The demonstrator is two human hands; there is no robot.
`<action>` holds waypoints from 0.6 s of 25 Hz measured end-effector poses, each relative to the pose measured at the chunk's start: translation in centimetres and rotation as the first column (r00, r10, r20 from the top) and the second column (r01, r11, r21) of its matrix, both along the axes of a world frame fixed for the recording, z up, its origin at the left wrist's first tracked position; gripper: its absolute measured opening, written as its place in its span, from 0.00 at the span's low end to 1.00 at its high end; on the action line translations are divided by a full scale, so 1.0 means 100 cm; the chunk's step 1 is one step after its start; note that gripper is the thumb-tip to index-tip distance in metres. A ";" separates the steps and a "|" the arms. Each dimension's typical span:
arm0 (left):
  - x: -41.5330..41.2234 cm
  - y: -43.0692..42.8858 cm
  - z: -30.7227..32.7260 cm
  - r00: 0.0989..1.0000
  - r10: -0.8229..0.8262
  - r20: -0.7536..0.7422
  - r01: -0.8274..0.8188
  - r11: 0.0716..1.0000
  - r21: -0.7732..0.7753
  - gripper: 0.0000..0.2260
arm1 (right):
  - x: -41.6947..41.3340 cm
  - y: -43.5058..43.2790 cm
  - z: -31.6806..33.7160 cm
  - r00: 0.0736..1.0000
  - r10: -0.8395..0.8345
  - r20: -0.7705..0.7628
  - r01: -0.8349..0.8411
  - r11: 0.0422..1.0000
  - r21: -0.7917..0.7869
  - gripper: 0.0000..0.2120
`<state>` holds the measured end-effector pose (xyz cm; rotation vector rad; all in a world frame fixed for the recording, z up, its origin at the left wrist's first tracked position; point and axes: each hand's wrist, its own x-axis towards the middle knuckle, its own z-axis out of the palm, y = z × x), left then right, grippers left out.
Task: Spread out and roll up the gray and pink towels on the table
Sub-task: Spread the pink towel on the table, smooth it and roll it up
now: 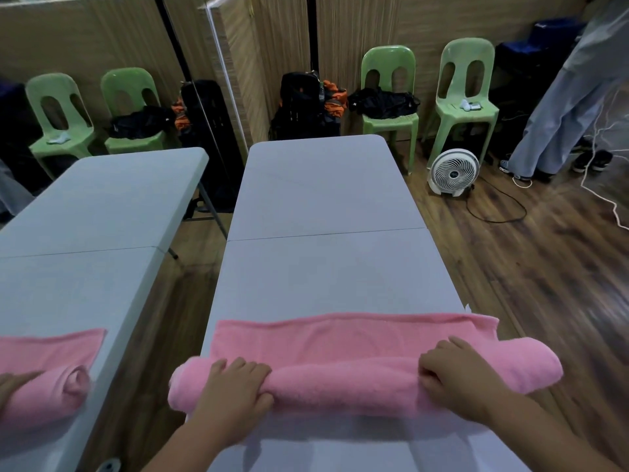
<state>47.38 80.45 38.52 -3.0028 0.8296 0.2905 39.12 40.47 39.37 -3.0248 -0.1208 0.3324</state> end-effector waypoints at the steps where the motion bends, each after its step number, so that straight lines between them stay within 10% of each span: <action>1: -0.002 0.000 0.002 1.000 -0.029 -0.006 0.029 0.999 0.012 0.17 | 0.001 -0.001 0.009 0.999 0.008 -0.034 -0.008 1.000 0.018 0.08; 7: 0.000 0.008 -0.002 0.996 -0.012 -0.092 0.004 0.996 -0.090 0.16 | -0.027 -0.004 0.005 0.982 0.183 -0.038 -0.181 0.982 0.056 0.25; 15: 0.018 0.006 0.002 0.973 0.097 -0.211 -0.123 0.986 -0.110 0.11 | 0.033 -0.008 0.017 0.983 0.004 -0.181 0.035 0.976 0.213 0.15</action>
